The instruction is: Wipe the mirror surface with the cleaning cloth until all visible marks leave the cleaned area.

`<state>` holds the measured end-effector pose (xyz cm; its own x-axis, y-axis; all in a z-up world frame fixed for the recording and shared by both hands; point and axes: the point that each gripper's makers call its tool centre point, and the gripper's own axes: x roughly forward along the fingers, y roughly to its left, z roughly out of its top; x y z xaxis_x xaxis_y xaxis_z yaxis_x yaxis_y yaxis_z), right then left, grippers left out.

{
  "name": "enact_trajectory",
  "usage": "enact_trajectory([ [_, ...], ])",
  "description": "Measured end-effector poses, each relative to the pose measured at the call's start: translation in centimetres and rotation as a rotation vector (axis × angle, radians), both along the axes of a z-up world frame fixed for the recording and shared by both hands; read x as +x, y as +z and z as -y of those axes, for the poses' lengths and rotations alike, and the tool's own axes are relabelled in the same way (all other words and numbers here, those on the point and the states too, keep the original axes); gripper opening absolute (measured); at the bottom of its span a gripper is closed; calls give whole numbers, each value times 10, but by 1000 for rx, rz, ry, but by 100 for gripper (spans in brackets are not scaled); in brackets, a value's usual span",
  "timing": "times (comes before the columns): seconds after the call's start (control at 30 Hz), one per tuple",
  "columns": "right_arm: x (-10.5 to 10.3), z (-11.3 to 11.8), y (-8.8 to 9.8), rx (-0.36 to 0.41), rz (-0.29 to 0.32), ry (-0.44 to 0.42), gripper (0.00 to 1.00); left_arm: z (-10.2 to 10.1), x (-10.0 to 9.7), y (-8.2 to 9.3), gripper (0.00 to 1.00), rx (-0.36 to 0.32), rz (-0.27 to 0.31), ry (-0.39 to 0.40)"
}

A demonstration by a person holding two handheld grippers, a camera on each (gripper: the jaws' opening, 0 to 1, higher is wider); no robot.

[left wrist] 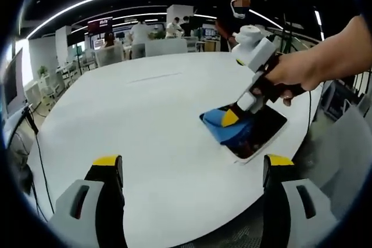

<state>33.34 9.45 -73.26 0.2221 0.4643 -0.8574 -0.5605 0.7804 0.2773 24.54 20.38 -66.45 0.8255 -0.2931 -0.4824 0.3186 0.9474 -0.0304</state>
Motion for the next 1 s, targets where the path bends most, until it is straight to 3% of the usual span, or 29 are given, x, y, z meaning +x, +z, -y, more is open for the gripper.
enact_trajectory([
  [0.3,-1,2,-1,-1,-7,12,2,-1,-1,2,99,-10,7,10],
  [0.47,-3,3,-1,-11,1,26,2,0,1,7,99,-12,43,5],
  [0.8,0,3,-4,-1,-10,16,1,-1,1,5,99,-20,21,12],
  [1.0,1,3,-5,-2,-3,28,1,1,2,10,99,-12,60,0],
])
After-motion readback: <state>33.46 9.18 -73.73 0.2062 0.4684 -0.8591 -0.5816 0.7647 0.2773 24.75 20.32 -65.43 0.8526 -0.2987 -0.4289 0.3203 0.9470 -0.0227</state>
